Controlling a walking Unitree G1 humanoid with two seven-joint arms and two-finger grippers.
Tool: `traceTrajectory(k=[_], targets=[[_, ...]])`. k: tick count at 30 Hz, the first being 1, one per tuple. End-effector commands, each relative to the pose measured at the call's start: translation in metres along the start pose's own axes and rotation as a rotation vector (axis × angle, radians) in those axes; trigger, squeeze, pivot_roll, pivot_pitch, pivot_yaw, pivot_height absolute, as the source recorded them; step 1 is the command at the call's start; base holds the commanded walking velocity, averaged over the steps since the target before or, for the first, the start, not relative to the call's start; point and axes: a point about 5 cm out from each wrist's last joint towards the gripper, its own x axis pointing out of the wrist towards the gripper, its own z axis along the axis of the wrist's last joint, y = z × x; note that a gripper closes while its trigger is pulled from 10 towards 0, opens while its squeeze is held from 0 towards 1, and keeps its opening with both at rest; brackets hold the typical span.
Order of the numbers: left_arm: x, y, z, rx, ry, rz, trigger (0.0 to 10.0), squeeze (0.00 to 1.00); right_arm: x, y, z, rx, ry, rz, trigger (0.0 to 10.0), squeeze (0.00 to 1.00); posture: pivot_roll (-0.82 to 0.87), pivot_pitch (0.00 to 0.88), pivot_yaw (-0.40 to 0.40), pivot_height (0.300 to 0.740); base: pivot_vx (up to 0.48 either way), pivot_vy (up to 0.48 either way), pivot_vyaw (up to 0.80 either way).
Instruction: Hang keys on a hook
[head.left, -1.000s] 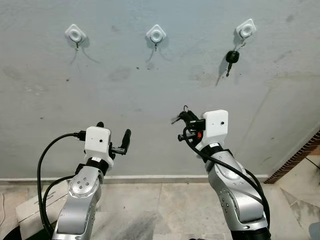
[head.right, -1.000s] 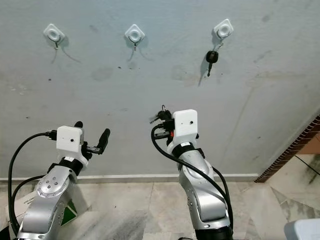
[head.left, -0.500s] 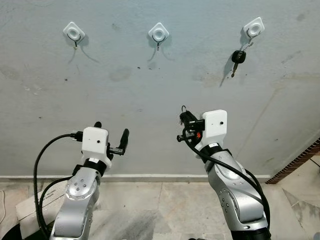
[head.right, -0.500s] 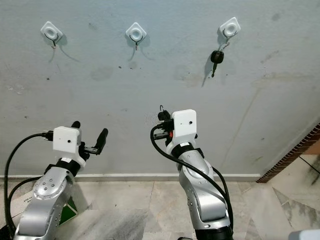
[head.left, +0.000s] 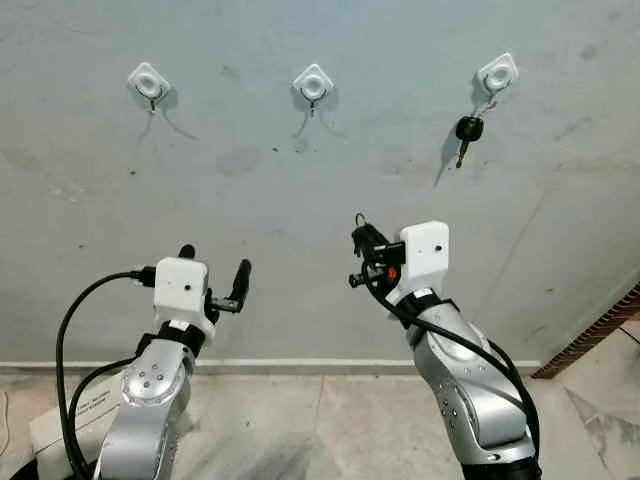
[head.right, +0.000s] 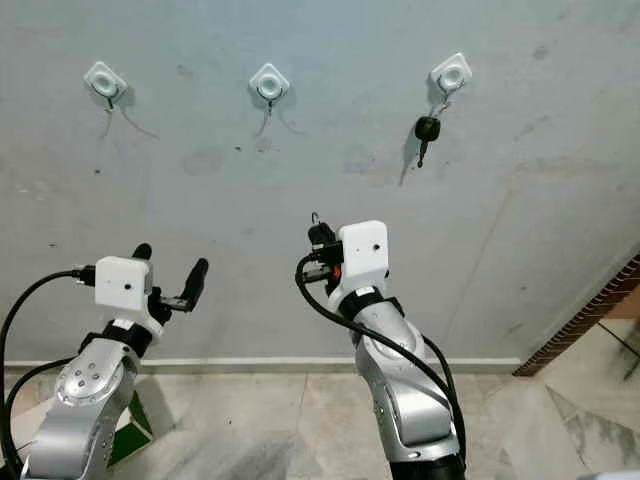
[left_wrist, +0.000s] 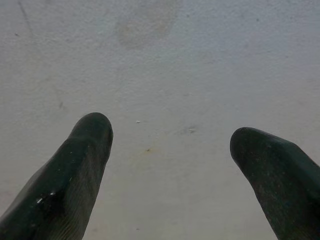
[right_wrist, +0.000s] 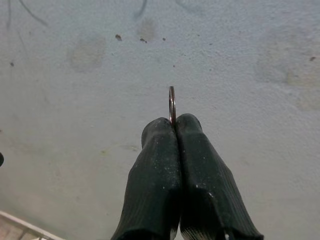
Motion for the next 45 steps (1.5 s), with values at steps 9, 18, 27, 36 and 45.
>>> traceTrajectory(k=[9,18,27,36,45], targets=[[-0.013,0.006,-0.001,0.007,0.011,0.014,10.0,0.0,-0.025,-0.016,-0.001,-0.059,0.001,-0.014,10.0,0.0,0.05,0.097,0.053,0.74,0.36,0.0,0.0],[-0.019,0.008,-0.003,-0.001,0.025,0.019,10.0,0.0,-0.041,-0.023,-0.004,-0.083,0.031,-0.03,10.0,0.0,0.05,0.099,0.052,0.74,0.34,0.0,0.0],[-0.027,0.007,-0.003,-0.014,0.038,0.019,10.0,0.0,-0.048,-0.021,-0.008,-0.08,0.046,-0.03,10.0,0.0,0.05,0.099,0.052,0.74,0.128,0.0,0.0],[-0.052,0.01,-0.007,0.013,0.077,0.047,10.0,0.0,-0.06,-0.023,-0.004,-0.089,0.052,-0.022,10.0,0.0,0.07,0.106,0.054,0.74,0.0,0.0,0.0],[-0.055,0.008,-0.001,0.067,0.06,0.048,10.0,0.0,-0.044,0.0,0.011,-0.054,-0.002,0.115,10.0,0.0,0.09,0.105,0.049,0.74,0.0,0.0,0.0]])
